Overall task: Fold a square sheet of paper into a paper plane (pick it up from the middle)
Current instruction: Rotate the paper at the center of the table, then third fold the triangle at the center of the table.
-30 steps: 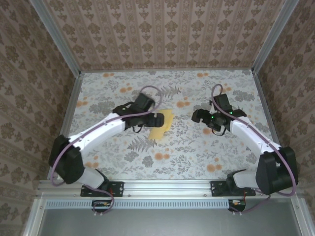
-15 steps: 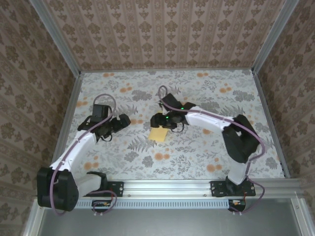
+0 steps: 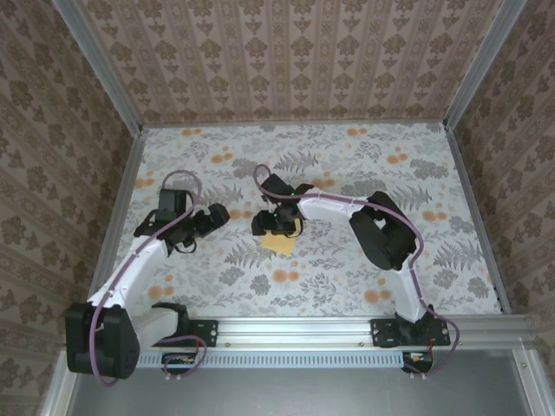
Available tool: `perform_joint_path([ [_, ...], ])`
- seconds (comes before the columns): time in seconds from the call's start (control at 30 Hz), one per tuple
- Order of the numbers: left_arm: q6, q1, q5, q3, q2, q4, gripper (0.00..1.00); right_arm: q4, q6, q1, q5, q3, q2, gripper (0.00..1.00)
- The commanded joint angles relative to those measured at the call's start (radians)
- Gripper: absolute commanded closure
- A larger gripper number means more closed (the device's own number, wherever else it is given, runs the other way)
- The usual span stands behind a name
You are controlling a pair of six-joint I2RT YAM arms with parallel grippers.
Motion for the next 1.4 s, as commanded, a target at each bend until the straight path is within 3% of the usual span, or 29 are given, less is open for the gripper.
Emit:
perform_joint_path([
  [0.0,0.022,0.007,0.012,-0.004,-0.007,0.023,0.00,-0.104,-0.126,-0.003,-0.033,0.027,0.040,0.36],
  [0.27,0.039,0.004,0.078,-0.004,0.006,0.068,0.00,-0.303,-0.442,-0.008,0.008,-0.065,-0.042,0.35],
  [0.37,0.057,-0.006,0.136,-0.005,0.039,0.117,0.06,-0.315,-0.477,-0.018,0.006,-0.099,-0.108,0.35],
  [0.47,0.058,-0.051,0.152,0.006,0.072,0.167,0.11,-0.270,-0.413,-0.032,0.001,-0.138,-0.212,0.34],
  [0.67,0.047,-0.199,0.148,0.081,0.191,0.254,0.16,-0.099,-0.080,-0.116,0.029,-0.361,-0.456,0.32],
  [0.87,-0.011,-0.351,0.203,0.187,0.387,0.385,0.35,-0.006,0.106,-0.199,0.031,-0.571,-0.618,0.32],
  [1.1,-0.066,-0.422,0.241,0.339,0.652,0.425,0.58,0.117,0.210,-0.222,-0.038,-0.679,-0.619,0.33],
  [1.37,-0.075,-0.426,0.172,0.390,0.780,0.360,0.66,0.172,0.231,-0.220,-0.086,-0.683,-0.558,0.39],
])
